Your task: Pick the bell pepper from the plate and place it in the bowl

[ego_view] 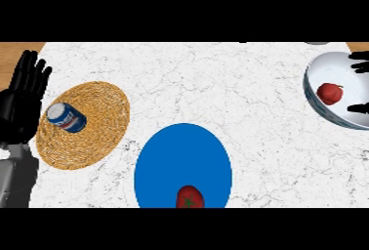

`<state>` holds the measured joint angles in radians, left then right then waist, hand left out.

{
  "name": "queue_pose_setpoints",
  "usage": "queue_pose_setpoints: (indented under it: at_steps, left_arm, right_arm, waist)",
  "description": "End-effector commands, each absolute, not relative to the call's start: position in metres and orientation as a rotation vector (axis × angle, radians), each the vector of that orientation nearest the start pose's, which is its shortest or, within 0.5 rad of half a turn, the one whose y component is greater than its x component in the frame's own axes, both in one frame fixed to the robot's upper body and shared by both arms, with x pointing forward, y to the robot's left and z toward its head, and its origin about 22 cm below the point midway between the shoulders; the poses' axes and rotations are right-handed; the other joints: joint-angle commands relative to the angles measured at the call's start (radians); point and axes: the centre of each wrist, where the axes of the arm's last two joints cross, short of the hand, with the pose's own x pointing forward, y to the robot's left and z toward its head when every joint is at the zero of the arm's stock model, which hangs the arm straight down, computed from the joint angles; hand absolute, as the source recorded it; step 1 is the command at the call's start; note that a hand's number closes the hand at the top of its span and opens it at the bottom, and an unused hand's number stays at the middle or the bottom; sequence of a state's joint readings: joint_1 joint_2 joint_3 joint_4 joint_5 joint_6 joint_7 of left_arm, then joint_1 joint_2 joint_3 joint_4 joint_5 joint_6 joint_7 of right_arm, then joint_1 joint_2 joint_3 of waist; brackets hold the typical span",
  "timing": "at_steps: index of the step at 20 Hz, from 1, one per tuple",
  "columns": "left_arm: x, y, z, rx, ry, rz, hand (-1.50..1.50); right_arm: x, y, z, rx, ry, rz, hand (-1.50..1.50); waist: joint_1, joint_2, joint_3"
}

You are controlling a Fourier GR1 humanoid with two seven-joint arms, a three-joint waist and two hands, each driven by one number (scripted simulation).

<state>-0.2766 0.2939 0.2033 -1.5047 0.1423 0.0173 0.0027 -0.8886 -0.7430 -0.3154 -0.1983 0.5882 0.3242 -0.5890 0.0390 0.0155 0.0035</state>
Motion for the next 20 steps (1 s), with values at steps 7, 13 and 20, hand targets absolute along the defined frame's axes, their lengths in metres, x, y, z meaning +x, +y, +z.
queue_pose_setpoints:
  at_steps: [7, 13, 20]
  left_arm:
    - [0.299, 0.322, 0.087, 0.208, -1.804, 0.006, 0.0]
    - [0.303, 0.311, 0.088, 0.195, -1.819, -0.005, 0.0]
    - [0.302, 0.316, 0.09, 0.184, -1.816, 0.007, 0.0]
  right_arm:
    - [0.348, -0.518, 0.147, -0.561, -1.681, 0.204, -1.5]
    - [0.309, -0.557, 0.154, -0.575, -1.65, 0.034, -1.5]
    - [0.258, -0.595, 0.159, -0.554, -1.692, -0.027, -1.5]
  waist:
    - [0.011, 0.007, 0.002]
    - [0.017, 0.017, 0.005]
    - [0.012, 0.022, 0.012]
